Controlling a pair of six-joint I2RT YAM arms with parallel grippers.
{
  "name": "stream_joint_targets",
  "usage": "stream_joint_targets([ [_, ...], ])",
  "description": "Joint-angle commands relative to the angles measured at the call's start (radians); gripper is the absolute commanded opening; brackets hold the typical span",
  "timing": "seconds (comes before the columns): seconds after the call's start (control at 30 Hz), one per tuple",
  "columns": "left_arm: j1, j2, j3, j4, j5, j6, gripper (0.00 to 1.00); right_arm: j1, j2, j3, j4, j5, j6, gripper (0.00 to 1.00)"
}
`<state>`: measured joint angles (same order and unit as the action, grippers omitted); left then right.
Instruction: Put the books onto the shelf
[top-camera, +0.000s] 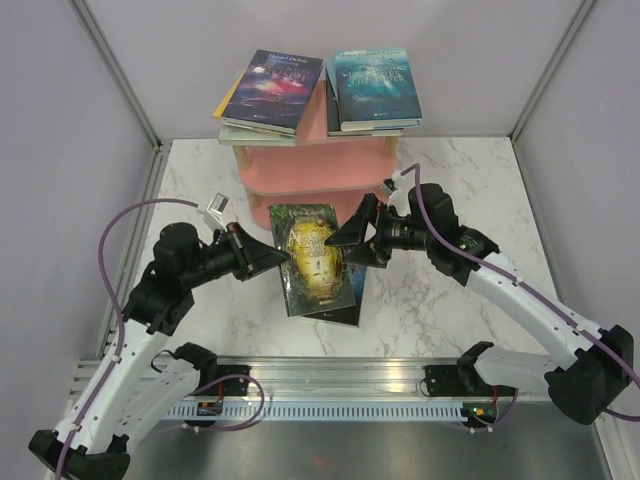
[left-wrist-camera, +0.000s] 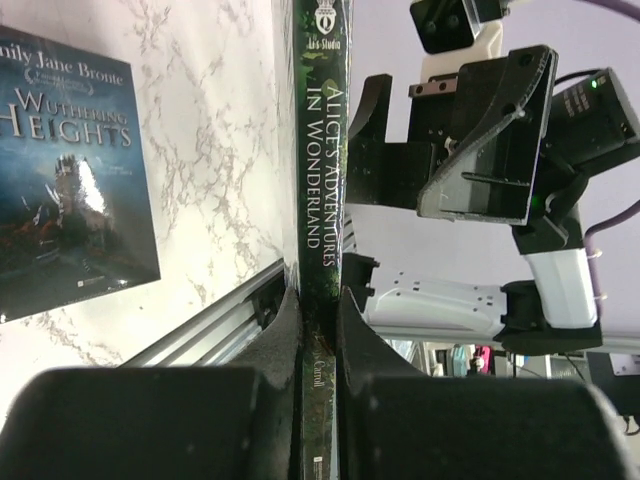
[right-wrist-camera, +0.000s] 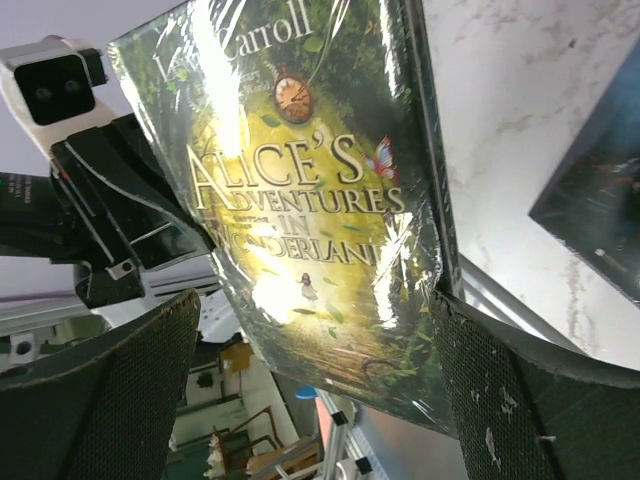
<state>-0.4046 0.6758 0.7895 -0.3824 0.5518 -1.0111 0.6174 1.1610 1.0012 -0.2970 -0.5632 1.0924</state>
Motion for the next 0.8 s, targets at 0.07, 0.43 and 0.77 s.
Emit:
stream_joint_targets([
  [0.07, 0.027, 0.025, 0.192, 0.100, 0.069, -0.056, 0.02, 0.004, -0.030, 0.088, 0.093, -0.050, 0.101, 0.98],
  [0.43, 0.145, 0.128, 0.445, 0.085, 0.168, -0.096, 0.02, 0.001, -0.093, 0.088, 0.115, -0.047, 0.126, 0.98],
  [0.77, 0.184, 0.150, 0.496, 0.125, 0.237, -0.168, 0.02, -0.038, -0.093, 0.126, 0.053, -0.055, 0.072, 0.98],
])
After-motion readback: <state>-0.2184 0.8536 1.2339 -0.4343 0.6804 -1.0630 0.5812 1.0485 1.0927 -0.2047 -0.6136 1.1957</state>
